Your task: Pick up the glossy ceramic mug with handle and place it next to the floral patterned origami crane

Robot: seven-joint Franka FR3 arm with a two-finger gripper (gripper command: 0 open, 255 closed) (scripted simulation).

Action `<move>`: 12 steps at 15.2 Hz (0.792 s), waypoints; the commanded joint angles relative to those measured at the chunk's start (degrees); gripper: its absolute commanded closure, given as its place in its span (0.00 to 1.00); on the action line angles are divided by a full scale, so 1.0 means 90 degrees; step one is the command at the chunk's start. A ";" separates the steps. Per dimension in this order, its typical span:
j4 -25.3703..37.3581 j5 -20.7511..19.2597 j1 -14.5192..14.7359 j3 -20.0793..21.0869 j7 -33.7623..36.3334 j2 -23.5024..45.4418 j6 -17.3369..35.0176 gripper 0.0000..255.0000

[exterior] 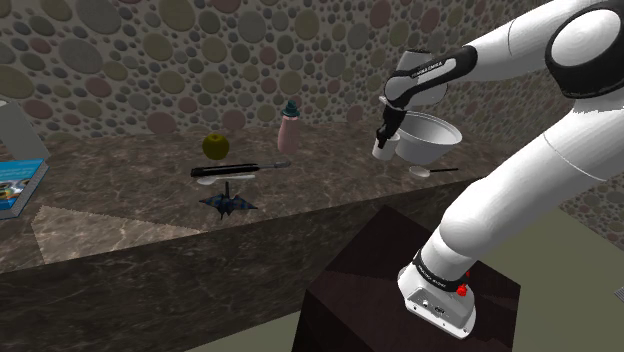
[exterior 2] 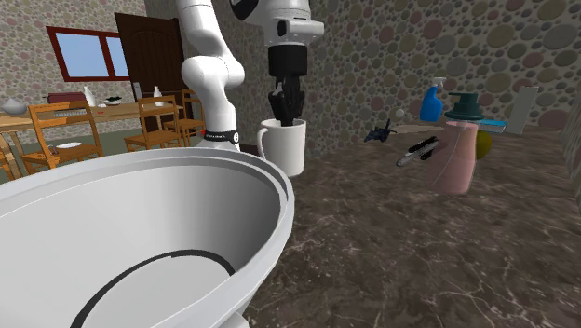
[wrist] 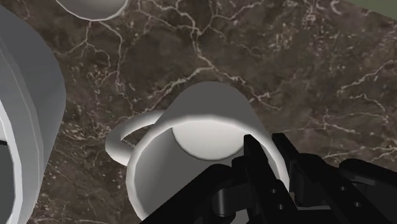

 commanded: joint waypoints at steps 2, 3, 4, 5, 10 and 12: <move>0.0138 -0.0047 -0.0021 0.0058 0.0034 -0.0178 -0.0308 1.00; 0.0186 -0.0058 -0.0026 0.0078 0.0044 -0.0229 -0.0405 1.00; 0.0235 -0.0067 -0.0030 0.0097 0.0053 -0.0278 -0.0502 1.00; 0.0286 -0.0075 -0.0033 0.0116 0.0062 -0.0325 -0.0598 1.00; 0.0559 -0.0097 -0.0044 0.0209 0.0091 -0.0532 -0.1070 1.00; 0.0678 -0.0099 -0.0045 0.0244 0.0098 -0.0602 -0.1255 1.00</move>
